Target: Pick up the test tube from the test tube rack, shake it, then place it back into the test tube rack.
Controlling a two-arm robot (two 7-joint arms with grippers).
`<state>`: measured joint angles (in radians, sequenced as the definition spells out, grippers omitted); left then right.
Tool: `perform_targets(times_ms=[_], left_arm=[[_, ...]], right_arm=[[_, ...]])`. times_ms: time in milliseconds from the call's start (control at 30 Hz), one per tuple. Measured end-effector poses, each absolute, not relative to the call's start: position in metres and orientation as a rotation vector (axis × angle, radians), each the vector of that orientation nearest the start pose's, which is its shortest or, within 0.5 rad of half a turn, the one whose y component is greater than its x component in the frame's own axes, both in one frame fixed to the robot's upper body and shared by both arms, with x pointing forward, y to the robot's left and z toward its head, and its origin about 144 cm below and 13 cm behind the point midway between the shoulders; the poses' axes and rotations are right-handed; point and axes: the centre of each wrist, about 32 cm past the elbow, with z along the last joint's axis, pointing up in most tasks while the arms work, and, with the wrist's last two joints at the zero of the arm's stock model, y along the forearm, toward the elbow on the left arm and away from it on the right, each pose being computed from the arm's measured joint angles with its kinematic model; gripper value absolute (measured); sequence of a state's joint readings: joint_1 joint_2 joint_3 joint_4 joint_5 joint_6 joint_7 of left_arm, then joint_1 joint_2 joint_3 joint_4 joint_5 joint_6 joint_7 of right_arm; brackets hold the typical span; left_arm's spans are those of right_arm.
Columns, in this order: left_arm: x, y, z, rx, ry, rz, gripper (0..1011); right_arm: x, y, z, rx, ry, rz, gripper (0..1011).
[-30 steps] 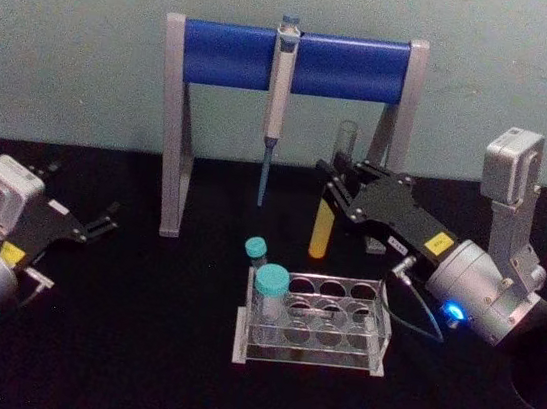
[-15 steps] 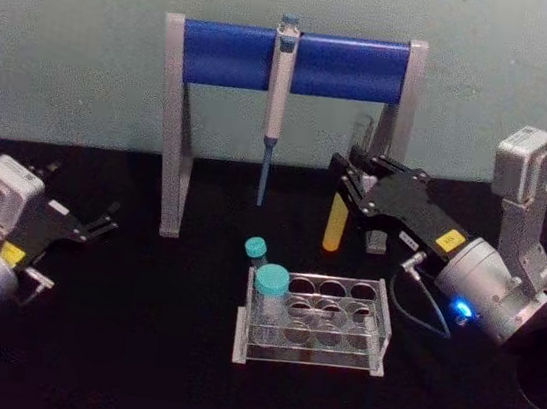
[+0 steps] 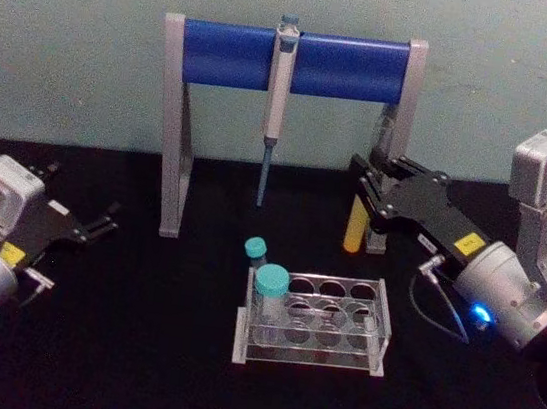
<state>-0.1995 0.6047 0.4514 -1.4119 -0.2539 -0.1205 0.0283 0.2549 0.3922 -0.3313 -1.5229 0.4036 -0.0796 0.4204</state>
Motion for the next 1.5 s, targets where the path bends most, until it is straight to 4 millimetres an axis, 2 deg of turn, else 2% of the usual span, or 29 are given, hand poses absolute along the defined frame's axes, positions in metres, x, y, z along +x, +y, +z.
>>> perform_targets(times_ms=[367, 667, 1067, 1233, 1500], left_arm=[[0.489, 0.31, 1.14, 0.305, -0.285, 1.248, 1001], [0.489, 0.31, 1.14, 0.304, -0.285, 1.248, 1001], [0.489, 0.31, 1.14, 0.304, -0.285, 1.248, 1001], [0.489, 0.31, 1.14, 0.304, -0.285, 1.248, 1001], [0.489, 0.31, 1.14, 0.304, -0.285, 1.248, 1001]], right_arm=[[0.492, -0.261, 1.205, -0.018, -0.154, -0.854, 235], [0.483, -0.255, 1.203, -0.01, -0.12, -0.769, 235], [0.502, -0.239, 1.198, 0.086, -0.082, -0.702, 235], [0.512, -0.236, 1.195, 0.116, -0.096, -0.736, 235], [0.517, -0.239, 1.193, 0.11, -0.127, -0.806, 235]])
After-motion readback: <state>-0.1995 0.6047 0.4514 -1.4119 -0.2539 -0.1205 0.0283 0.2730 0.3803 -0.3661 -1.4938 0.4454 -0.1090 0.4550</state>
